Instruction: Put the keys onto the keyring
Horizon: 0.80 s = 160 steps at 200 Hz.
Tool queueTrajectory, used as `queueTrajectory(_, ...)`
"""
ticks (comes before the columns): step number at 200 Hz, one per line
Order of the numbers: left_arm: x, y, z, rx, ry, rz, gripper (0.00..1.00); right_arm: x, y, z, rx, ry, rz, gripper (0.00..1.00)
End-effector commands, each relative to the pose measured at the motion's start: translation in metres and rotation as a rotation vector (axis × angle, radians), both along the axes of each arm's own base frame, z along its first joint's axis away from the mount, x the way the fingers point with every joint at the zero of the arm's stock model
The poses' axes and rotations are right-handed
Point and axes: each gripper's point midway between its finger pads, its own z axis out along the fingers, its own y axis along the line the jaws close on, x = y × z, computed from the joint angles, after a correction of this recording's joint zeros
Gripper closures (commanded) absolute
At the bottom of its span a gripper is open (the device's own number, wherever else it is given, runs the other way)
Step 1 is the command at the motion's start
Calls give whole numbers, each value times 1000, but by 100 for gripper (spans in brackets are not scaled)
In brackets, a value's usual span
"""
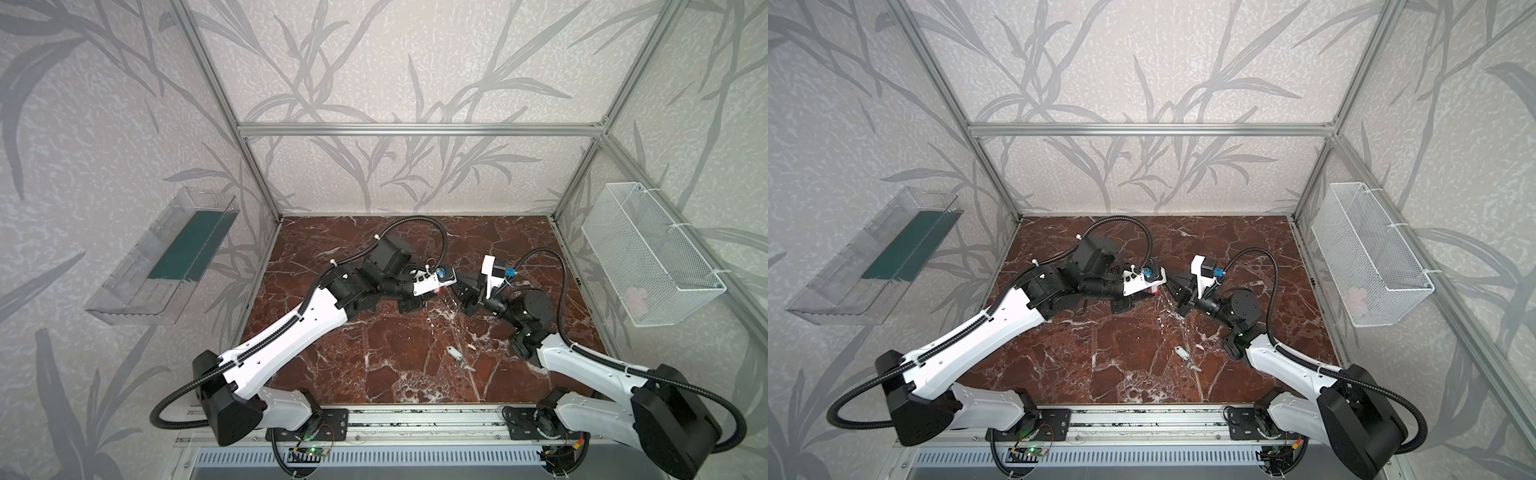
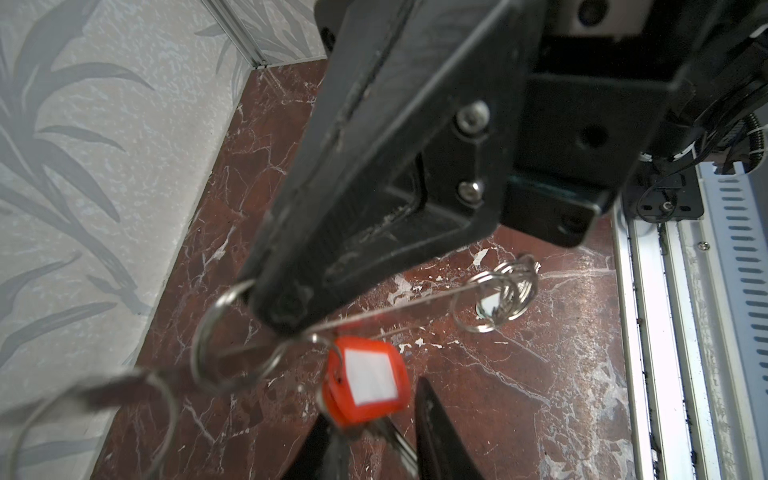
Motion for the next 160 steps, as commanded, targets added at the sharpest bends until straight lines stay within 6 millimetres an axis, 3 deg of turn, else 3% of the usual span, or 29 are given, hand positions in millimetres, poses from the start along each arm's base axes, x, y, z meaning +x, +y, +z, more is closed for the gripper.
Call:
queueTrajectory(1,-1,18,26,-63,-87,45,70,-4,-4,11,34,-53,8,100)
queueTrajectory(44,-3,15,54,-192,-97,24,71,-13,4,14,34,-80,80,100)
queueTrajectory(88,-2,-1,49,-204,-19,-34,71,-19,6,20,52,-99,121,100)
queueTrajectory(160,0,-5,52,-230,-17,-44,72,-26,12,15,20,-106,181,100)
